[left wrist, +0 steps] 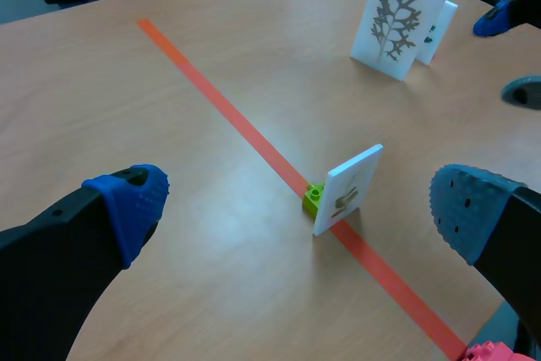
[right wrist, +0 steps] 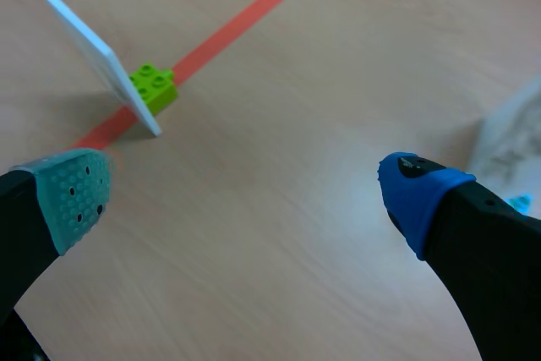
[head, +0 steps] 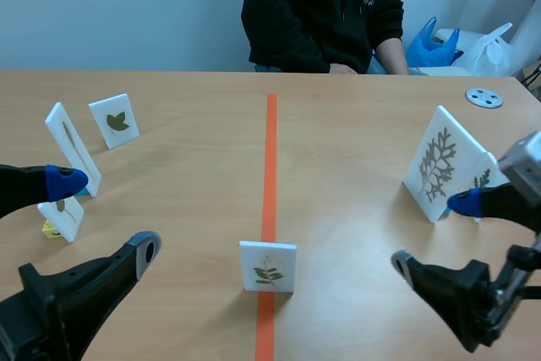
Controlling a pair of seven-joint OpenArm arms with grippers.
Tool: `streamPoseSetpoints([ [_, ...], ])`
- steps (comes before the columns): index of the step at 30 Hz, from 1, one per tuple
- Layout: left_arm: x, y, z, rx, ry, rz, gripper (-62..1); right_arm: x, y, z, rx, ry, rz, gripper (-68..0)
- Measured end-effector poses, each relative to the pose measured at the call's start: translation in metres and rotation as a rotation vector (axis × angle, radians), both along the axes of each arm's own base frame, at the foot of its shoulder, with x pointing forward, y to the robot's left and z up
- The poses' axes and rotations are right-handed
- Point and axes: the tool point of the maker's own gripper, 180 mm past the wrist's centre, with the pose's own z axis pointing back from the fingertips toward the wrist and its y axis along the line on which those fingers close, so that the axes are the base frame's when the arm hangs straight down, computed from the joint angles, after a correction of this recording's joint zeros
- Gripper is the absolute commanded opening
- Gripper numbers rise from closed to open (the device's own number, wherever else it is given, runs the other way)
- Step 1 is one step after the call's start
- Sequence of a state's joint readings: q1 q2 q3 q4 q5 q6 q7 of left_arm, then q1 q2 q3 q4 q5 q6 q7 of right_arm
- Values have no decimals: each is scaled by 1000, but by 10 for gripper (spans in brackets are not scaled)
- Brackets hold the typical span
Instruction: Sort the leaf by its shape. The table is split by an orange tape line. A compound leaf with several leaflets goes to the left side, a simple leaf with one blade goes to the right side. Return to the home posture when a red brick is placed on the table.
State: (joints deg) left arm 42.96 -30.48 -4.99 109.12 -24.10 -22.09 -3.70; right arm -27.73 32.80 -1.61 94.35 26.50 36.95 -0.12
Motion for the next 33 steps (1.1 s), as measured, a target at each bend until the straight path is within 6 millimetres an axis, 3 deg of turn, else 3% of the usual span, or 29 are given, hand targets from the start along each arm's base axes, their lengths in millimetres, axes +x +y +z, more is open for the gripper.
streamPoseSetpoints([
  [10,0,0,0,0,0,0,14,5,64,-33,27,12,193,4],
  [25,0,0,0,0,0,0,14,4,151,-77,38,-9,292,4],
  [33,0,0,0,0,0,0,14,-5,158,-80,13,-42,338,-252],
])
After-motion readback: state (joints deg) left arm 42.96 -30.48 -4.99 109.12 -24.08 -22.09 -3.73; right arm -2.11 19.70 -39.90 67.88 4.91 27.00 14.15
